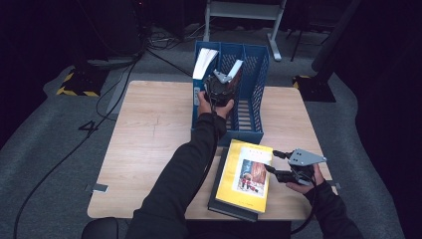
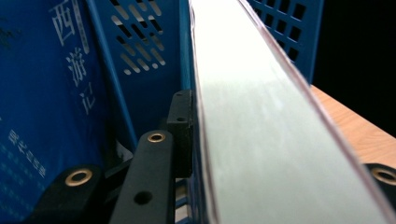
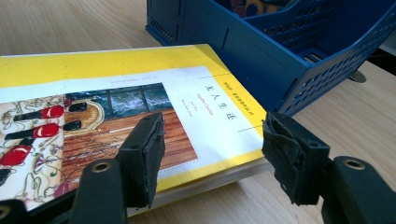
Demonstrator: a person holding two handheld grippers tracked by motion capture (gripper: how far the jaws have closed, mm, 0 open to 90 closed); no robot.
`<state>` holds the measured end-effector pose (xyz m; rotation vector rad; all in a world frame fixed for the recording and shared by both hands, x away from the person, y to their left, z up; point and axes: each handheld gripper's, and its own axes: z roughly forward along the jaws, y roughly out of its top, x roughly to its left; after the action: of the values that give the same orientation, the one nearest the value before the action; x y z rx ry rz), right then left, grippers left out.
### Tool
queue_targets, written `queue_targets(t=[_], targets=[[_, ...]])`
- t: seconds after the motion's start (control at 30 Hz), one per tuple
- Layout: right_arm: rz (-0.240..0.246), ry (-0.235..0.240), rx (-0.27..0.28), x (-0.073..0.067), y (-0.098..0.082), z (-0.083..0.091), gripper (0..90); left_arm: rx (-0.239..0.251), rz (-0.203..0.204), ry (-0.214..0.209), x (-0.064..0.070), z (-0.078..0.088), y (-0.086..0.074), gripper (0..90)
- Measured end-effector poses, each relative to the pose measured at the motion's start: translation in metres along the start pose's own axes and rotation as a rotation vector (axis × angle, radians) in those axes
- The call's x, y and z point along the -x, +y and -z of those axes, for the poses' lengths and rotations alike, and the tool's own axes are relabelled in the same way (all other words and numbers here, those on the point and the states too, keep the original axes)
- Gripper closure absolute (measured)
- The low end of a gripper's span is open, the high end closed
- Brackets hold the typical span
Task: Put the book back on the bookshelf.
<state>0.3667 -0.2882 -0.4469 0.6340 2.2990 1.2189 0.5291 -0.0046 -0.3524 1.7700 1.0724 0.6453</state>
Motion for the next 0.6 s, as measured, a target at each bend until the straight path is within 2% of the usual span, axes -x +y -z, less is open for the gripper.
queue_targets(t=[0.2,0.37,0.4,0.43,0.5,0.6], targets=[[0.007,0.003,-0.014,-0.002,-0.001,-0.002,39.2,-0.003,-0.014,-0.019,0.0,0.006,-0.002,69.7],[0.009,0.004,-0.018,-0.002,-0.001,-0.002,39.2,0.009,-0.024,-0.03,-0.001,0.012,0.003,58.9],[0.007,0.005,-0.021,-0.002,-0.002,-0.003,39.2,0.012,-0.029,-0.039,-0.001,0.015,0.005,58.9],[0.003,0.01,-0.028,-0.003,-0.002,-0.004,39.2,0.004,-0.04,-0.04,-0.001,0.016,0.007,54.4],[0.013,0.018,-0.044,-0.004,-0.003,-0.007,39.1,-0.014,-0.066,-0.04,-0.001,0.017,0.011,52.9],[0.023,0.022,-0.047,-0.006,-0.002,-0.008,39.1,-0.033,-0.067,-0.066,-0.005,0.015,0.016,52.1]])
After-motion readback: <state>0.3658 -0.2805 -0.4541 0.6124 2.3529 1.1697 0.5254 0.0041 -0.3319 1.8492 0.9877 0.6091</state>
